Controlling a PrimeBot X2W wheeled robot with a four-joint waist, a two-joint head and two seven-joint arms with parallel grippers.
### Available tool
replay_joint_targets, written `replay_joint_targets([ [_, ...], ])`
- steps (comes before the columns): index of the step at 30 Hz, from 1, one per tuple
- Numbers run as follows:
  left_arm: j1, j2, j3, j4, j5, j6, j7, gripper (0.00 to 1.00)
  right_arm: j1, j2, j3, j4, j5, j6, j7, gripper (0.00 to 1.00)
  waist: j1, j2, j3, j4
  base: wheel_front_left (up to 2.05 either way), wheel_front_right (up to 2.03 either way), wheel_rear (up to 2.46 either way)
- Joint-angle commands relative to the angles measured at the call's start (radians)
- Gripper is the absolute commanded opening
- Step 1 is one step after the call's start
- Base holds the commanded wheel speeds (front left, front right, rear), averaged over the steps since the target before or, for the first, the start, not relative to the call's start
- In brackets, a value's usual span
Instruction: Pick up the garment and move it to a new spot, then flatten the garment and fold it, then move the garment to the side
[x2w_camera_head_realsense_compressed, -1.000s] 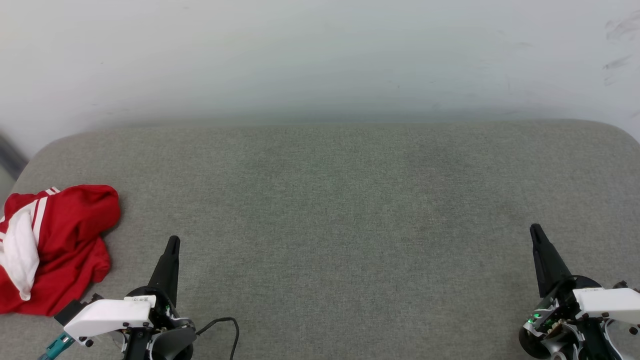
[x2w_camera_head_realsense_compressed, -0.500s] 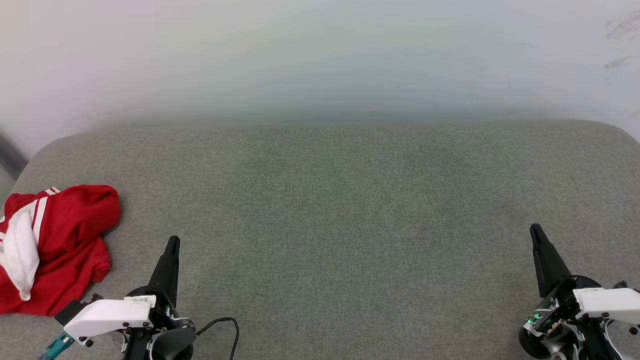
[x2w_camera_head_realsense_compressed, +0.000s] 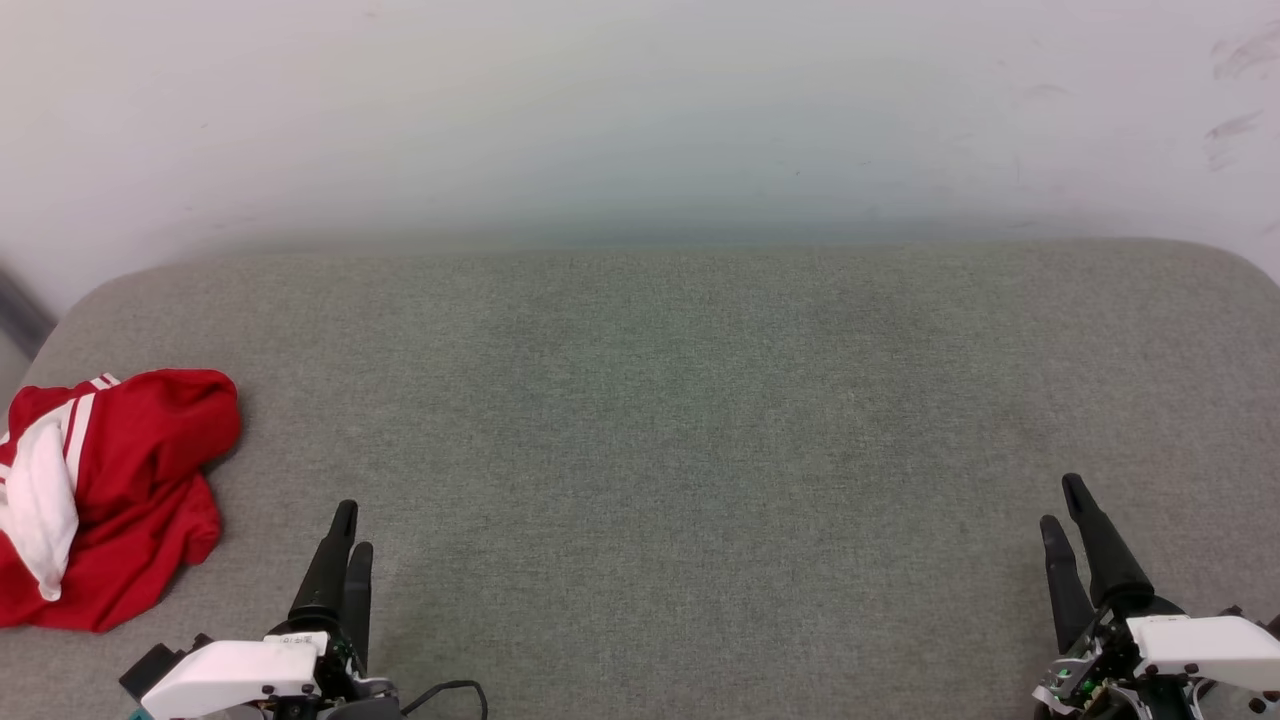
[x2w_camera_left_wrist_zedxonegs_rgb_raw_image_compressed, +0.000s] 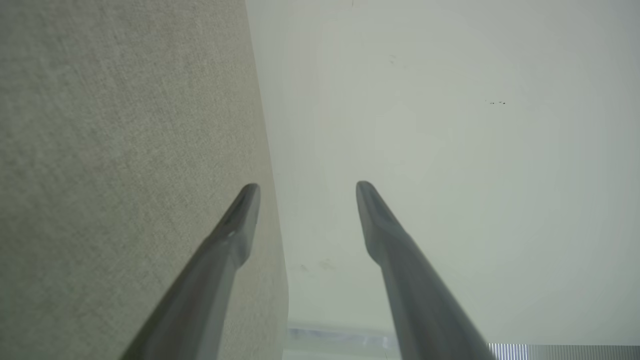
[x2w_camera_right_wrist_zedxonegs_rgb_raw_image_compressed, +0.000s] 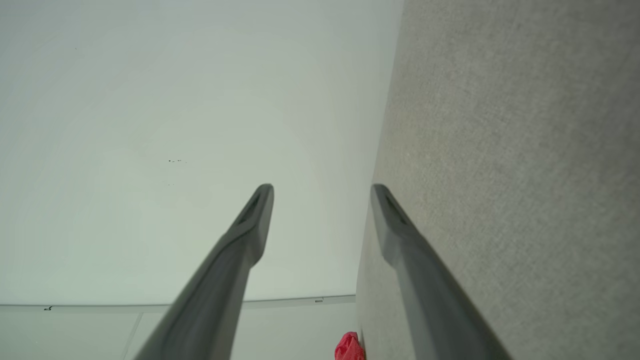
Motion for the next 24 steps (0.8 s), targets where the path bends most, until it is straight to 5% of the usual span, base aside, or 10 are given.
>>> replay_joint_targets([
  [1, -0.006, 0.002, -0.003, -0.023, 0.015, -0.001, -0.010, 1.00, -0.007, -0.002, 0.004, -0.027, -0.015, 0.000, -0.011, 1.00, 0.0000, 0.0000, 0.000, 0.000, 0.00, 0.00, 0.00],
  [17, 0.005, 0.003, 0.089, -0.070, 0.229, 0.000, -0.081, 1.00, 0.000, -0.003, -0.044, -0.066, -0.313, 0.000, -0.083, 1.00, 0.0000, 0.0000, 0.003, -0.002, 0.00, 0.00, 0.00],
  [24, 0.005, 0.003, 0.101, -0.150, 0.380, 0.046, -0.109, 1.00, 0.000, -0.003, -0.053, -0.133, -0.516, 0.000, -0.110, 1.00, 0.0000, 0.0000, 0.006, -0.002, 0.00, 0.00, 0.00],
])
